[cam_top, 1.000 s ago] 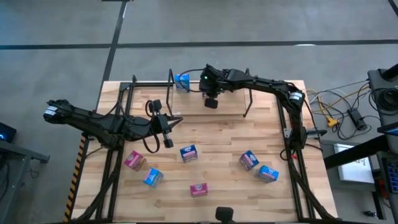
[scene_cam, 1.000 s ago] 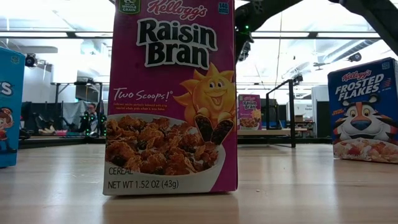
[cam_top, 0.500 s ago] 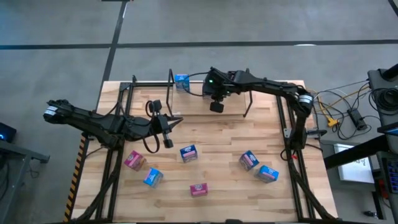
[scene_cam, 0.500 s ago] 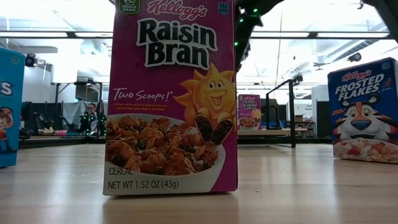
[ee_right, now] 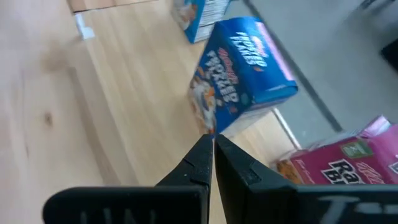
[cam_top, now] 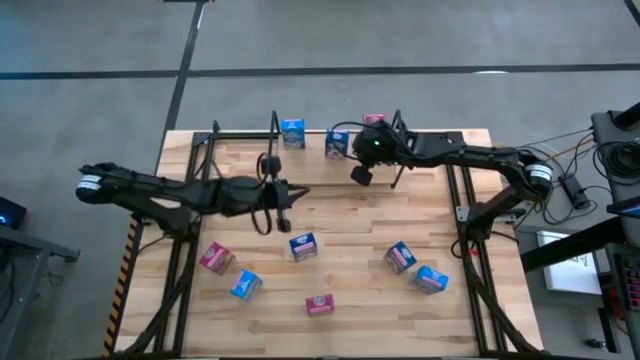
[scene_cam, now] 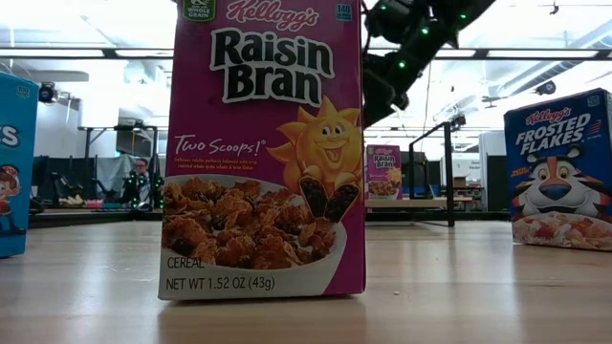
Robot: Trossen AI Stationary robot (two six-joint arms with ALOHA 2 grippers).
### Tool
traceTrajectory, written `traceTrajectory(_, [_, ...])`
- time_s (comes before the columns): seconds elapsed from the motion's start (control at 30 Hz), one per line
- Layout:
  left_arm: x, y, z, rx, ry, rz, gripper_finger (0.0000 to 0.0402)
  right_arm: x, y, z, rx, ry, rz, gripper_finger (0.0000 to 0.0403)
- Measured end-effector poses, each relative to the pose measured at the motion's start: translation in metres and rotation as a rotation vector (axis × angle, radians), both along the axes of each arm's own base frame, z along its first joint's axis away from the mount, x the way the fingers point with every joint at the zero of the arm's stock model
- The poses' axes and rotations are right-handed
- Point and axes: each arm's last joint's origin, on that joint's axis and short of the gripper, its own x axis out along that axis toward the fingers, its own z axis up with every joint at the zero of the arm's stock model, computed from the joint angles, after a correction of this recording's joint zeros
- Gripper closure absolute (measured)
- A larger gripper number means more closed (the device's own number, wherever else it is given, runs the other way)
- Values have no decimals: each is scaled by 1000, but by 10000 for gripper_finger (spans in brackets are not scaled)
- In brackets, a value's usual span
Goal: Stack cereal on shelf
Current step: Put the top dark blue cereal box on the shelf Adjust the dark blue cereal box
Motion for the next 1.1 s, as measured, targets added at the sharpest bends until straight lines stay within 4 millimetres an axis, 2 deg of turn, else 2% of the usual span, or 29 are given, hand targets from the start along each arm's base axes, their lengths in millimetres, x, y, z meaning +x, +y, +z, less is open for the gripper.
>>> traceTrajectory(0.27, [14,48,-10,-38,24,62,401,-6,3,-11,-32,-1,28,394])
traceTrajectory(0.43, [14,66,-11,-44,7,104,401,-5,0,-14,80,-85,-98,394])
traceTrajectory(0.7, [11,76,-10,-35,10,135,401,7,-16,-31,182,-180,-234,394])
traceTrajectory(0.87, [11,77,-10,-8,25,128,401,10,-29,-31,203,-209,-293,394])
traceTrajectory(1.1, [11,78,-10,14,32,126,401,17,-36,-31,185,-218,-286,394])
